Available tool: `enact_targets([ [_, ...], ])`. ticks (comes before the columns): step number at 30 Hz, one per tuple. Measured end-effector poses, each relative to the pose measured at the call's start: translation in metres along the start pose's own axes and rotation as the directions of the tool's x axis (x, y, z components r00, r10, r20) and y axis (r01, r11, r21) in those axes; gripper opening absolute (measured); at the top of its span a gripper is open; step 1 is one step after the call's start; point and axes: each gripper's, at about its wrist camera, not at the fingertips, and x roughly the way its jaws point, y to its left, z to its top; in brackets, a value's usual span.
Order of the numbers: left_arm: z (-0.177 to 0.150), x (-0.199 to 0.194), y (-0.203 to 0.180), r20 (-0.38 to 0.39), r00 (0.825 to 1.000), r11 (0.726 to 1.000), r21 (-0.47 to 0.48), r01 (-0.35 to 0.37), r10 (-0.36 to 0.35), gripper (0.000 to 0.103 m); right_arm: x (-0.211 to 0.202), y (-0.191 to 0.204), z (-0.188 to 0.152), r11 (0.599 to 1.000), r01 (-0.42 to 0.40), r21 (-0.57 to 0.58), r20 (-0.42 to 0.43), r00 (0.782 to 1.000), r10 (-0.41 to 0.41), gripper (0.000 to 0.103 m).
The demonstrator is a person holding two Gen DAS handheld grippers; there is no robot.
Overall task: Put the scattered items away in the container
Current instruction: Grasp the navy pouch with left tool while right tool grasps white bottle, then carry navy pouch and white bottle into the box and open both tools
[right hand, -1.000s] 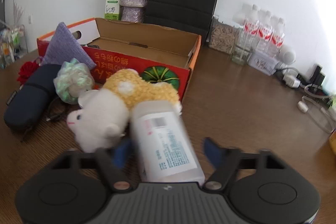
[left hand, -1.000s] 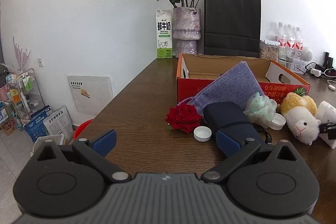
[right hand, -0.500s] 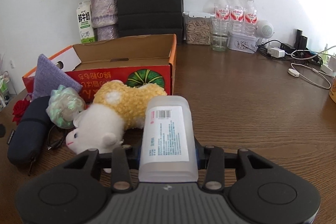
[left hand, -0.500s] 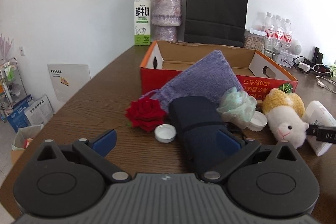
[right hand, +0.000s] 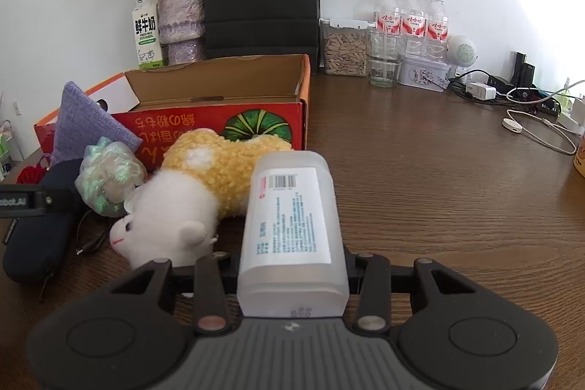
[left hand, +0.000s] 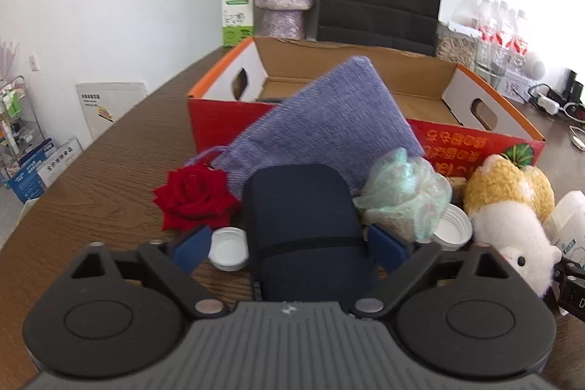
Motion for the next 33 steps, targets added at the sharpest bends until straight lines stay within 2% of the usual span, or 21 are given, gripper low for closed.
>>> enact_targets([
  [2, -0.002, 0.004, -0.003, -0.029, 0.999, 1.000, 0.014, 0.027, -0.027, 0.077, 0.000, 0.000, 0.000, 1.000, -0.002, 0.004, 0.001, 1.000, 0.002, 0.040],
  [8, -0.005, -0.001, -0.003, -0.017, 0.999, 0.999, 0.013, 0.040, -0.040, 0.067, 0.000, -0.002, 0.001, 1.000, -0.008, 0.015, 0.003, 1.000, 0.008, 0.040],
  [14, -0.009, -0.008, 0.003, -0.002, 0.999, 0.999, 0.014, 0.053, -0.053, 0.066, -0.002, -0.005, 0.000, 0.999, -0.026, 0.044, 0.015, 1.000, 0.025, 0.040],
  [19, -0.010, -0.019, 0.013, 0.018, 0.997, 0.997, 0.017, 0.070, -0.070, 0.065, -0.015, -0.005, -0.003, 0.999, -0.016, 0.041, 0.090, 0.996, 0.012, 0.040],
  [25, -0.004, -0.041, 0.024, 0.084, 0.992, 0.996, 0.022, 0.088, -0.090, 0.064, -0.028, 0.006, 0.003, 1.000, -0.009, 0.020, 0.139, 0.990, 0.006, 0.040],
  [29, 0.005, -0.056, 0.029, 0.147, 0.982, 0.993, 0.026, 0.112, -0.115, 0.064, -0.040, 0.017, 0.017, 1.000, -0.021, 0.006, 0.195, 0.981, 0.020, 0.040],
  [33, 0.021, -0.068, 0.031, 0.219, 0.965, 0.990, 0.028, 0.139, -0.142, 0.064, -0.046, 0.029, 0.039, 0.999, -0.036, -0.004, 0.252, 0.967, 0.036, 0.040],
])
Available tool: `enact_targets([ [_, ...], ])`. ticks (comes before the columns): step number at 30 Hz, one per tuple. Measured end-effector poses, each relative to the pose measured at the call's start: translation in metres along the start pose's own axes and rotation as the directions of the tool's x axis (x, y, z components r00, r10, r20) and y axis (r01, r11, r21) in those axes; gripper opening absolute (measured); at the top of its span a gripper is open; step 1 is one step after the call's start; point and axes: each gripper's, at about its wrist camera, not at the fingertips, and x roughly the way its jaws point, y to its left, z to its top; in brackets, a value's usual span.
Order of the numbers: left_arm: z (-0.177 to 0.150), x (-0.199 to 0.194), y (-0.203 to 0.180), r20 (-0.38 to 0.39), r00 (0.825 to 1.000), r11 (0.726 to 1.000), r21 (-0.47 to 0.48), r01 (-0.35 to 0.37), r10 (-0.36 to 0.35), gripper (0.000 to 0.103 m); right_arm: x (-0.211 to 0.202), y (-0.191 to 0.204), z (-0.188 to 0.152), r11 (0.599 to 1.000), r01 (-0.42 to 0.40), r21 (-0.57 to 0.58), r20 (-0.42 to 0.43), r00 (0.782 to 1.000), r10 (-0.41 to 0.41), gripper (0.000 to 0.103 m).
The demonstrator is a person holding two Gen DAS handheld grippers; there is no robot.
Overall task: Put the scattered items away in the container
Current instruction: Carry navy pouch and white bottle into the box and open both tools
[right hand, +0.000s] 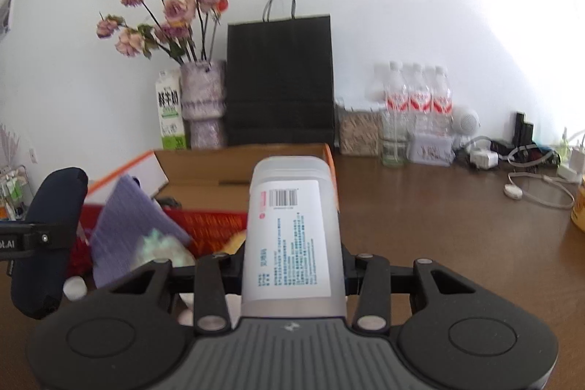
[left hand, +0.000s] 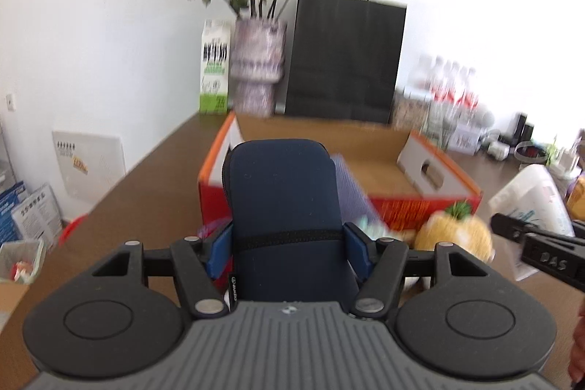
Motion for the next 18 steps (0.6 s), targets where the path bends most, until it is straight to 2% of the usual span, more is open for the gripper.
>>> enact_targets([
  [7, 0.046, 0.008, 0.001, 0.122, 0.992, 1.000, -0.016, 0.024, -0.022, 0.064, 0.023, 0.027, 0.041, 0.999, -0.028, 0.023, 0.085, 0.996, 0.026, 0.040],
  [13, 0.080, 0.044, 0.007, 0.154, 0.987, 0.997, -0.062, 0.044, -0.034, 0.064, 0.064, 0.045, 0.069, 0.999, -0.028, 0.043, 0.113, 0.993, 0.023, 0.040],
  [18, 0.103, 0.083, 0.015, 0.186, 0.982, 0.996, -0.086, 0.019, -0.002, 0.064, 0.104, 0.045, 0.077, 0.999, 0.009, 0.054, 0.109, 0.994, -0.014, 0.040],
])
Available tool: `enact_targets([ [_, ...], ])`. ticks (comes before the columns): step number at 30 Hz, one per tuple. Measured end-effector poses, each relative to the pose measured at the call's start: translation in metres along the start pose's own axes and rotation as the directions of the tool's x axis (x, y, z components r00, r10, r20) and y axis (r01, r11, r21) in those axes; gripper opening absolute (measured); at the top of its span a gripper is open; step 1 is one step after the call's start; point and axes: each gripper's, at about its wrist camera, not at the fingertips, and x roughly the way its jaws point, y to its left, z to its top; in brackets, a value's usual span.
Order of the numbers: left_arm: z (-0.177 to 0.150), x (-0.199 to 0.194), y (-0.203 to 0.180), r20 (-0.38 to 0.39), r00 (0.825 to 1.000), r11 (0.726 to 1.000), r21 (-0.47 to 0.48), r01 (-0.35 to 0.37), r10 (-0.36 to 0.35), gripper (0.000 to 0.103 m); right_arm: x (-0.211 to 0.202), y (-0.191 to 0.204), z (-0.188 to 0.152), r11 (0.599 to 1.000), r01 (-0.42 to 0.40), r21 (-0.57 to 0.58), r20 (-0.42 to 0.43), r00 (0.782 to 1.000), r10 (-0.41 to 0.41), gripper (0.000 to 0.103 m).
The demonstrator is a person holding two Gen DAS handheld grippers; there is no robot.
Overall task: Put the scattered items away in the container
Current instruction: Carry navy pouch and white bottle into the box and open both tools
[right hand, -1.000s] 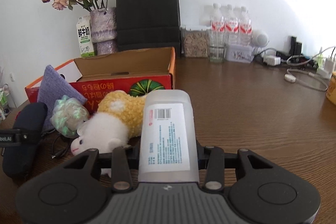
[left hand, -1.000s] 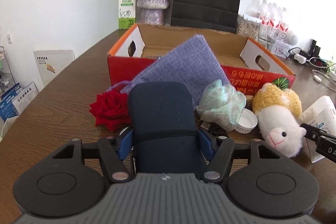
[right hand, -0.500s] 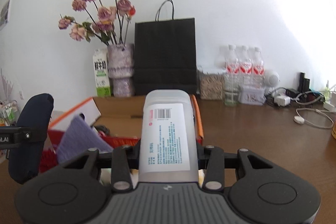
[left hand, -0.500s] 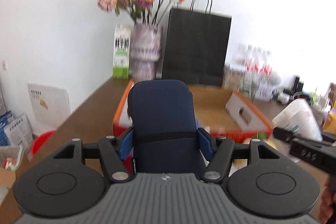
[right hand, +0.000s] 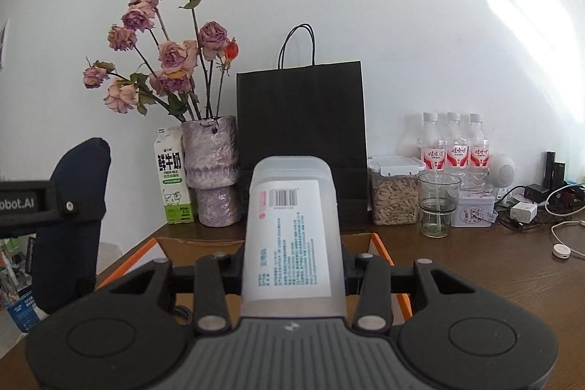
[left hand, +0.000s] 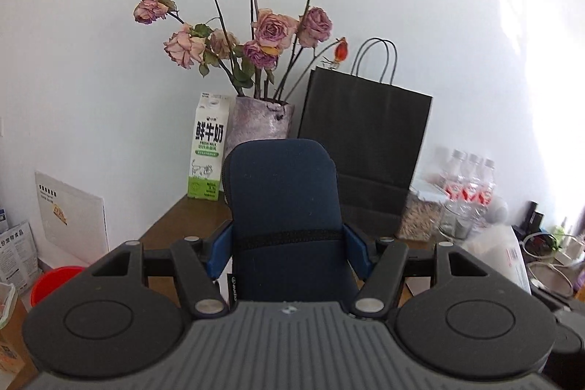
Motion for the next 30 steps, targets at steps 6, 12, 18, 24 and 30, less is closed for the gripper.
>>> enact_targets([
  [6, -0.030, 0.053, 0.002, -0.118, 0.993, 0.998, 0.054, -0.018, 0.025, 0.064, 0.033, -0.009, -0.023, 1.000, 0.020, 0.001, -0.091, 0.996, -0.019, 0.040],
  [12, -0.047, 0.064, 0.003, -0.190, 0.982, 0.998, 0.064, -0.009, 0.021, 0.064, 0.038, -0.011, -0.032, 1.000, 0.026, 0.004, -0.107, 0.994, -0.026, 0.040],
  [18, -0.052, 0.062, -0.003, -0.193, 0.981, 0.996, 0.091, 0.015, 0.003, 0.064, 0.036, -0.010, -0.034, 1.000, 0.018, -0.002, -0.108, 0.994, -0.018, 0.040],
  [24, -0.056, 0.061, -0.010, -0.199, 0.980, 0.992, 0.126, 0.006, 0.019, 0.067, 0.036, -0.009, -0.034, 1.000, 0.014, -0.004, -0.119, 0.993, -0.014, 0.041],
  [30, -0.052, 0.034, -0.012, -0.039, 0.997, 0.990, 0.132, -0.058, 0.064, 0.103, 0.020, -0.003, -0.033, 0.999, 0.032, -0.043, -0.073, 0.997, -0.035, 0.099],
])
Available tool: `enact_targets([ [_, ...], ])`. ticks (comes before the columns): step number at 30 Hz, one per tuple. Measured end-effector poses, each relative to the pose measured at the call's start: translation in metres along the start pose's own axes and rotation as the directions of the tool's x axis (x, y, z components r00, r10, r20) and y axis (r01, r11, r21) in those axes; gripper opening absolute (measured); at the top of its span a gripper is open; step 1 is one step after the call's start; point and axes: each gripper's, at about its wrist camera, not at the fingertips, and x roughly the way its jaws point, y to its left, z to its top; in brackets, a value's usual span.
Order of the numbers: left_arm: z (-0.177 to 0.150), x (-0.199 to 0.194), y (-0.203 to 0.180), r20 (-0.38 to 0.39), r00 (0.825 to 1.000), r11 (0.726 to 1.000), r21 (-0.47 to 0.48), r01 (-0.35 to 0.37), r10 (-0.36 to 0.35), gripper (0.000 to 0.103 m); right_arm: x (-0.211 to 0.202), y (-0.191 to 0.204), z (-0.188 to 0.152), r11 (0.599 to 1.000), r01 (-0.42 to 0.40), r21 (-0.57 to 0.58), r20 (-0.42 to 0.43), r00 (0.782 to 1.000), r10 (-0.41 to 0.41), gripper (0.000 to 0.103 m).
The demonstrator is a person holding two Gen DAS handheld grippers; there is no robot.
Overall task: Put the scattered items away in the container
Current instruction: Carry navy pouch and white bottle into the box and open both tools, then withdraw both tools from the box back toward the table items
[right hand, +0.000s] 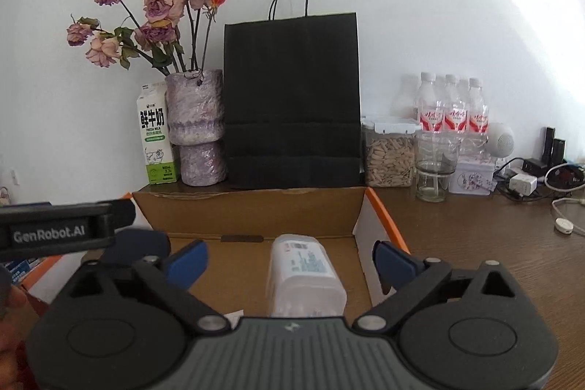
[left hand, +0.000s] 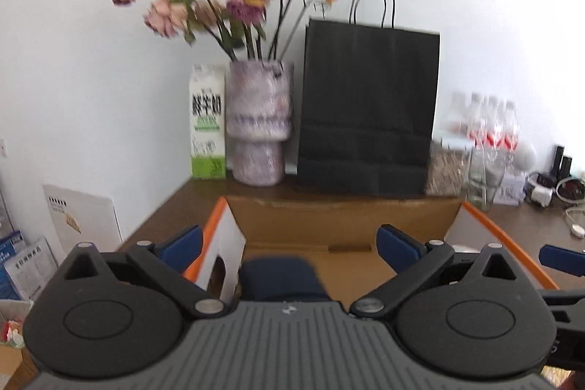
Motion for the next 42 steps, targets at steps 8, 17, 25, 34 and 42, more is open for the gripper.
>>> enact_targets([
  [8, 0.001, -0.001, 0.001, -0.020, 1.000, 1.000, -0.012, -0.011, 0.011, 0.103, -0.005, -0.003, 0.001, 1.000, 0.014, 0.014, 0.002, 1.000, -0.014, 0.102],
  [17, -0.003, -0.004, 0.005, -0.023, 1.000, 1.000, -0.023, -0.017, 0.016, 0.103, -0.012, -0.003, 0.001, 1.000, 0.011, 0.017, 0.009, 1.000, -0.011, 0.102],
  [25, -0.007, -0.011, 0.014, -0.009, 1.000, 0.999, -0.050, -0.019, 0.018, 0.103, -0.020, -0.002, -0.001, 1.000, 0.003, 0.010, 0.016, 1.000, -0.003, 0.102],
  [34, -0.018, -0.016, 0.029, -0.007, 0.999, 0.997, -0.057, -0.046, 0.046, 0.103, -0.029, -0.004, -0.007, 1.000, -0.001, -0.014, 0.023, 1.000, 0.001, 0.102],
  [42, -0.032, -0.034, 0.039, 0.032, 0.997, 0.997, -0.044, -0.070, 0.072, 0.103, -0.043, -0.010, -0.025, 0.999, 0.034, -0.022, 0.026, 0.999, -0.034, 0.102],
])
